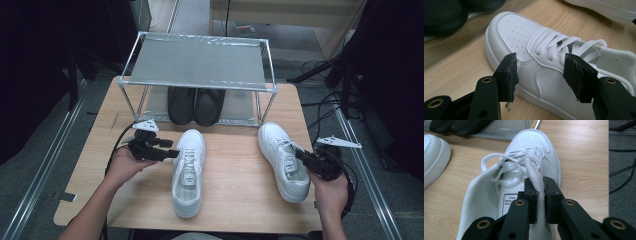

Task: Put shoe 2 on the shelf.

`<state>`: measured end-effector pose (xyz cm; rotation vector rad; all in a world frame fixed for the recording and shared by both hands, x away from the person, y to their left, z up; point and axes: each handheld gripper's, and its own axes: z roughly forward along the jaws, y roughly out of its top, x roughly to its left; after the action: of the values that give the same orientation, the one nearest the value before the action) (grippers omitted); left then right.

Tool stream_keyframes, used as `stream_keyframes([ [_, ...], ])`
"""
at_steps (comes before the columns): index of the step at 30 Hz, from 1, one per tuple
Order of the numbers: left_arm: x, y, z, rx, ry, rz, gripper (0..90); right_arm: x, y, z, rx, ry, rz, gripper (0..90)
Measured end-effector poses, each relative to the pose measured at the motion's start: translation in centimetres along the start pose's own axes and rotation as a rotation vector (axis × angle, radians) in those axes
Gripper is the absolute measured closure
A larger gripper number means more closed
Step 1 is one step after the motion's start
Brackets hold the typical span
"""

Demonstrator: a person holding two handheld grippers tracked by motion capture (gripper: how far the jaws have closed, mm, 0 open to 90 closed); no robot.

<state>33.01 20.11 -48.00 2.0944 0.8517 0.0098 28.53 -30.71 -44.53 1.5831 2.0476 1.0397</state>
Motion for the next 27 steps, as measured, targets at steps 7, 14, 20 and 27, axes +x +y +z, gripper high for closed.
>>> stream_keyframes([
  [7,0.1,0.2,-0.1,0.004,0.001,0.005,44.8,1.5,0.0,0.0,-0.003,0.058,-0.030,84.1],
  [14,0.0,0.0,-0.1,0.010,0.004,0.005,44.7,3.5,0.3,0.9,0.007,0.112,-0.066,84.0],
  [20,-0.1,-0.5,-0.6,0.007,0.016,-0.004,44.7,5.3,0.8,2.1,0.024,0.153,-0.108,83.9],
  [27,-0.2,-1.3,-1.3,-0.001,0.033,-0.016,45.1,7.0,1.4,3.4,0.041,0.209,-0.149,83.9],
])
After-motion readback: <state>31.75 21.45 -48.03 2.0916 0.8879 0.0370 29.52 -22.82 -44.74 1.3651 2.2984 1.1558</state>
